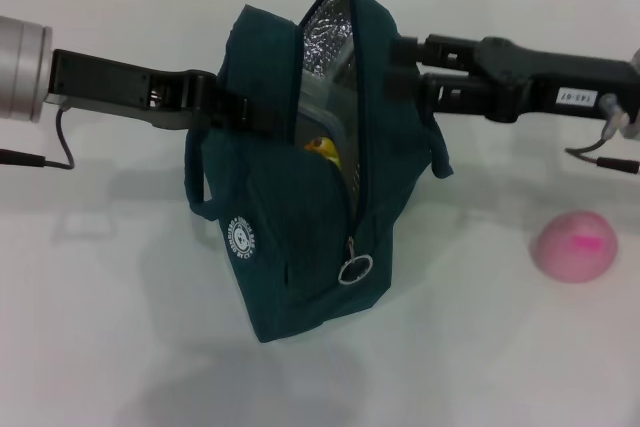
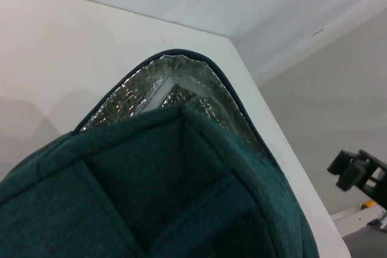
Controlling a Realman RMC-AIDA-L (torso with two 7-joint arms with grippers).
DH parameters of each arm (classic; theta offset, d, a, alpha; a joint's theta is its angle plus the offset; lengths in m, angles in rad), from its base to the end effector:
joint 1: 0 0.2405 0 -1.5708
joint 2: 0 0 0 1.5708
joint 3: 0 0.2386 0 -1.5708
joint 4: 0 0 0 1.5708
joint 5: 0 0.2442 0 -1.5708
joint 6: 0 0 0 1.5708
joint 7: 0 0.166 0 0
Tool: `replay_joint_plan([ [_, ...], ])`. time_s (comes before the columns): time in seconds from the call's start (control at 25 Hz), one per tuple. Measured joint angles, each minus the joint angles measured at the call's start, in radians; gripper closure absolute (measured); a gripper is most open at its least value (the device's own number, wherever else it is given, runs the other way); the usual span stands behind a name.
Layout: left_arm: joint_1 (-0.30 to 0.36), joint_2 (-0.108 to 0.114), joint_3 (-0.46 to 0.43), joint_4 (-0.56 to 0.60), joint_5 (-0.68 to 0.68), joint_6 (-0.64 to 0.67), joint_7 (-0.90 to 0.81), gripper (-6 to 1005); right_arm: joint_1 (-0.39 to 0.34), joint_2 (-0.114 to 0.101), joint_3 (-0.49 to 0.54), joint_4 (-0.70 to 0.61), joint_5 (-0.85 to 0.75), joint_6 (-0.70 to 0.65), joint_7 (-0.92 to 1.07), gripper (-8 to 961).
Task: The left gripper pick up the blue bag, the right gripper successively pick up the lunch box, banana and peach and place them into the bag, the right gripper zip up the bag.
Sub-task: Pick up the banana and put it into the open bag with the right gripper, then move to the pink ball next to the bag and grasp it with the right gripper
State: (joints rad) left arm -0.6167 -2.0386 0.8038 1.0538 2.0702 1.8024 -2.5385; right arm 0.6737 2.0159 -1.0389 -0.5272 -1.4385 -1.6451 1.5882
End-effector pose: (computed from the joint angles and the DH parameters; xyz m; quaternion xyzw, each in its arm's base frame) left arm -0.1797 0.3724 0.0528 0.8382 0.5205 0.1622 0.0151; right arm 0.1527 0.3778 -0.0094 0.8886 -0.2221 -0.4010 0.0151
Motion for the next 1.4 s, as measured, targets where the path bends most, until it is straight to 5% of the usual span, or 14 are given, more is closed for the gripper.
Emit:
replay_joint_plan([
  [0.16, 0.004, 0.000, 0.000, 0.000, -0.001, 0.000, 0.000, 966, -0.022, -0.030, 0.004, -0.062, 0.023, -0.008, 0.040, 200],
  [0.32, 0.009, -0.001, 0.000, 0.000, -0.001, 0.000, 0.004, 966, -0.053, -0.097, 0.004, -0.221, -0.027, -0.004, 0.121, 181],
  [0.48, 0.009, -0.002, 0.000, 0.000, -0.002, 0.000, 0.004, 966, -0.034, -0.180, 0.004, -0.433, -0.257, -0.014, 0.318, 183],
  [0.6, 0.009, -0.004, 0.000, 0.000, -0.013, 0.000, 0.004, 966, 0.020, -0.199, 0.003, -0.535, -0.492, -0.062, 0.455, 185],
  [0.76, 0.009, -0.001, 0.000, 0.000, -0.019, -0.001, 0.005, 966, 0.109, -0.183, 0.005, -0.607, -0.819, -0.162, 0.599, 188],
  [0.96, 0.011, 0.003, -0.001, -0.006, -0.020, -0.002, 0.005, 965, 0.165, -0.113, 0.002, -0.653, -1.079, -0.224, 0.632, 192],
  [1.16, 0.011, 0.000, -0.003, -0.007, -0.022, -0.004, 0.006, 965, 0.181, -0.060, -0.010, -0.633, -1.179, -0.211, 0.628, 195],
  [1.4, 0.004, 0.000, -0.003, -0.008, -0.022, -0.008, 0.006, 965, 0.185, -0.043, -0.094, -0.562, -1.200, -0.146, 0.620, 198],
])
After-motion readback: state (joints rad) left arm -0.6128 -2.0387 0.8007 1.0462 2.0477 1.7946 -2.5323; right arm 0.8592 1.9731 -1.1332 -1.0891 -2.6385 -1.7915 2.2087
